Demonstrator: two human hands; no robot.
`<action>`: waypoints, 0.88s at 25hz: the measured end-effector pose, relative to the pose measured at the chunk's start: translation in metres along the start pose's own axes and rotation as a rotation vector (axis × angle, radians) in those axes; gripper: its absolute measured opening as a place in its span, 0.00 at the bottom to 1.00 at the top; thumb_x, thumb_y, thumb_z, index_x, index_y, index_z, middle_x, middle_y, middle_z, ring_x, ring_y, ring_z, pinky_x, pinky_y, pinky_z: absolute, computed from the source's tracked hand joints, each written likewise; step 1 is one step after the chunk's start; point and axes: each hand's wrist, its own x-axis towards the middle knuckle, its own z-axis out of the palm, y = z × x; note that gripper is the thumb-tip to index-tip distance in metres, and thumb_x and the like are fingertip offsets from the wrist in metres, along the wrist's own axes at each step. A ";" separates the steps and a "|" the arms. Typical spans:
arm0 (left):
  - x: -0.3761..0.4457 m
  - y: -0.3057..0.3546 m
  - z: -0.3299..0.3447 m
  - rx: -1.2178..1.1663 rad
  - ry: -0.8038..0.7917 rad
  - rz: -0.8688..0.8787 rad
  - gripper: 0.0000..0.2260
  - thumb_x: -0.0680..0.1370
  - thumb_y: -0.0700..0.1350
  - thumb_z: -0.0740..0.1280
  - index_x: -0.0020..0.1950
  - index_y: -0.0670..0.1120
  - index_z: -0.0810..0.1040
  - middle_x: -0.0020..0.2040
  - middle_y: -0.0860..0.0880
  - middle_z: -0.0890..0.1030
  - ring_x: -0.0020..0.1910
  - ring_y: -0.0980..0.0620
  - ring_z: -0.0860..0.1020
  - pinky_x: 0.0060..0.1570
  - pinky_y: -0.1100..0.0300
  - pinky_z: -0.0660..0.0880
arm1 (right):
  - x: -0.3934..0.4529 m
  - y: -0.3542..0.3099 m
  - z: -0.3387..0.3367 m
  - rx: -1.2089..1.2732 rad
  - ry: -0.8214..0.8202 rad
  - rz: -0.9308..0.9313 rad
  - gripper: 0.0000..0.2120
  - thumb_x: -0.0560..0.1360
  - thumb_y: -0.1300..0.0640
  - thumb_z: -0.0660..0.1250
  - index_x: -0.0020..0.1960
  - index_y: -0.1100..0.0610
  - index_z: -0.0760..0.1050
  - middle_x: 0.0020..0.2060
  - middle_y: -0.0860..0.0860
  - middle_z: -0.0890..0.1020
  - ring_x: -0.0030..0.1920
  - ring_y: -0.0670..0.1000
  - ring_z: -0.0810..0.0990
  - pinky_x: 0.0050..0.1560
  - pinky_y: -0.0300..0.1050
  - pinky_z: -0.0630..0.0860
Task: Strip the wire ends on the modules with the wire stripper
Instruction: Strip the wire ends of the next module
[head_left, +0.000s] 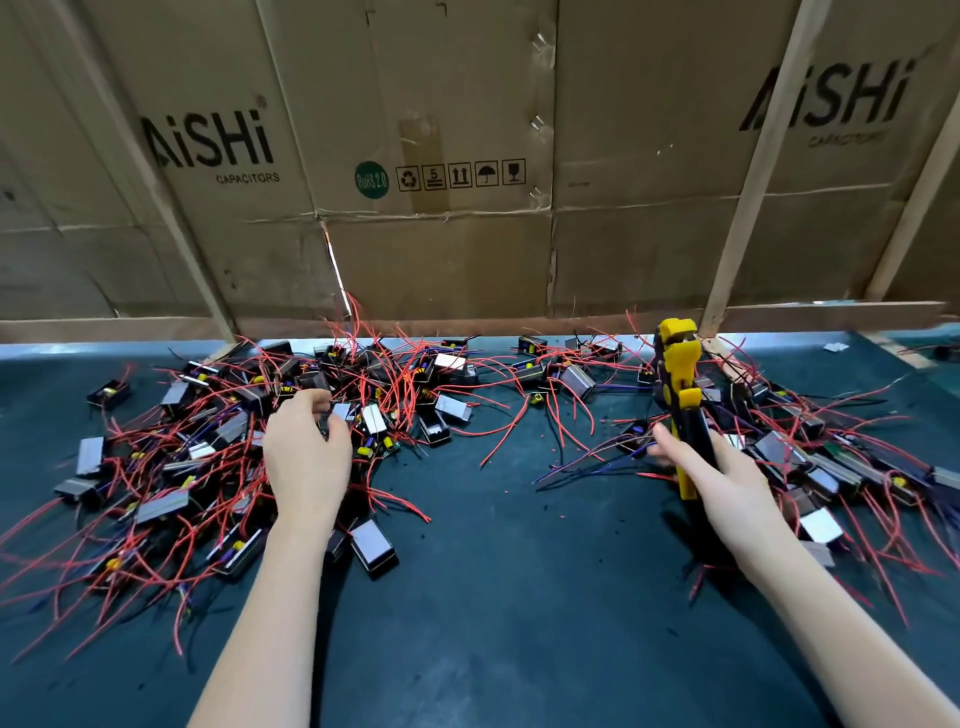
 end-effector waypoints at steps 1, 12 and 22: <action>-0.003 0.005 0.000 -0.002 0.047 0.055 0.09 0.76 0.35 0.65 0.56 0.39 0.78 0.51 0.43 0.81 0.52 0.42 0.77 0.55 0.47 0.71 | -0.002 -0.001 0.000 0.034 -0.025 -0.038 0.25 0.63 0.29 0.68 0.47 0.48 0.81 0.44 0.44 0.85 0.51 0.48 0.82 0.53 0.45 0.73; -0.018 0.026 0.033 0.123 -0.444 0.323 0.23 0.79 0.43 0.66 0.74 0.45 0.70 0.78 0.42 0.61 0.75 0.44 0.61 0.72 0.51 0.61 | -0.020 -0.020 0.007 0.254 -0.338 -0.319 0.14 0.72 0.44 0.67 0.51 0.52 0.79 0.50 0.55 0.83 0.52 0.54 0.82 0.53 0.37 0.76; -0.023 0.050 -0.014 -0.504 -0.290 0.353 0.11 0.77 0.49 0.69 0.39 0.46 0.87 0.41 0.53 0.86 0.45 0.58 0.84 0.52 0.64 0.76 | -0.017 -0.019 0.002 0.280 -0.311 -0.276 0.17 0.71 0.42 0.68 0.51 0.54 0.79 0.50 0.56 0.84 0.53 0.56 0.83 0.56 0.43 0.77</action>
